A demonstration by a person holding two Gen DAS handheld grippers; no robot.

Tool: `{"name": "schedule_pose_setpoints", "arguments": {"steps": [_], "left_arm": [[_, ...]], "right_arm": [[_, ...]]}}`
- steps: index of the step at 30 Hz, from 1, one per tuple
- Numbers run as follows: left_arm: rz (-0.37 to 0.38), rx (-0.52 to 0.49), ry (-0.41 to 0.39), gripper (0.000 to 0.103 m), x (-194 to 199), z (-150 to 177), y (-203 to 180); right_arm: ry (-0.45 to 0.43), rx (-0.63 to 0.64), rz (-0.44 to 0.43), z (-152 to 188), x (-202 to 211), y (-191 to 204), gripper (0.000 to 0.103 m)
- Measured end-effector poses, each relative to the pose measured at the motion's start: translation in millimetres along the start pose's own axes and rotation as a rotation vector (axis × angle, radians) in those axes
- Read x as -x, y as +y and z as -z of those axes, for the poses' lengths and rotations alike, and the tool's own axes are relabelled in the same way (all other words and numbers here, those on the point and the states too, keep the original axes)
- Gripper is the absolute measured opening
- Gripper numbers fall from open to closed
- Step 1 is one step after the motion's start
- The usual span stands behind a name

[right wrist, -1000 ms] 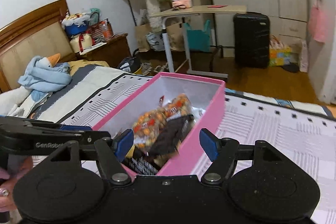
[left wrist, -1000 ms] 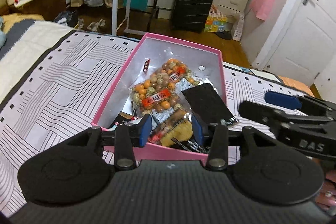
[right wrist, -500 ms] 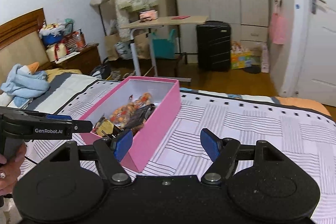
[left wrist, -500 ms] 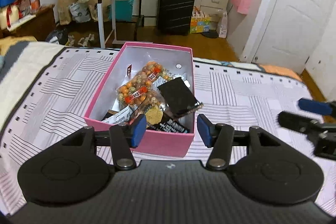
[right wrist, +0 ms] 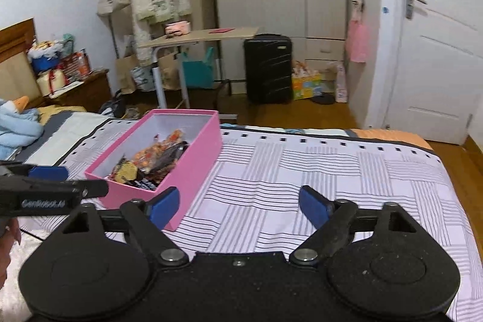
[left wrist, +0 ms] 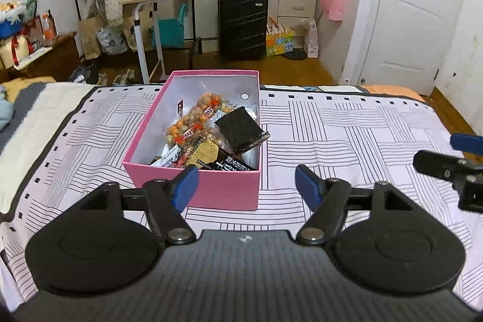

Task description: Organize snacks

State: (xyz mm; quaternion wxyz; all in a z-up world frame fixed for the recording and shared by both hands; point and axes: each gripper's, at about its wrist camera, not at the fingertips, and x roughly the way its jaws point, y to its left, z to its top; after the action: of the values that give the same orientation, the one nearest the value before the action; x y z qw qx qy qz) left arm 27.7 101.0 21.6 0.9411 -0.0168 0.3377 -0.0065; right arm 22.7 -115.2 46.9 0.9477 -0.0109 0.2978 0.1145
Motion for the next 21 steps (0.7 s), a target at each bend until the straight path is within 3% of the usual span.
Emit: {"name": "schedule_pose_setpoints", "arguments": {"steps": [4,7,10,13,21], "left_arm": [[0.011,-0.021,-0.004,0.089,2,9,-6],[-0.006,-0.033,-0.034,0.096,3,15,-12],[-0.023,-0.043,-0.043,0.097,2,19,-15],[-0.028,-0.052,-0.037,0.097,2,20,-17],[-0.042,-0.082,-0.054,0.097,10,23,-24]], "right_arm": [[-0.004,-0.034,0.014,7,1,-6,0.103],[-0.002,-0.008,0.047,12,3,-4,0.103],[-0.007,-0.023,0.088,15,8,-4,0.103],[-0.001,-0.079,0.072,18,10,-11,0.103],[-0.001,-0.082,0.078,26,12,-19,0.103]]}}
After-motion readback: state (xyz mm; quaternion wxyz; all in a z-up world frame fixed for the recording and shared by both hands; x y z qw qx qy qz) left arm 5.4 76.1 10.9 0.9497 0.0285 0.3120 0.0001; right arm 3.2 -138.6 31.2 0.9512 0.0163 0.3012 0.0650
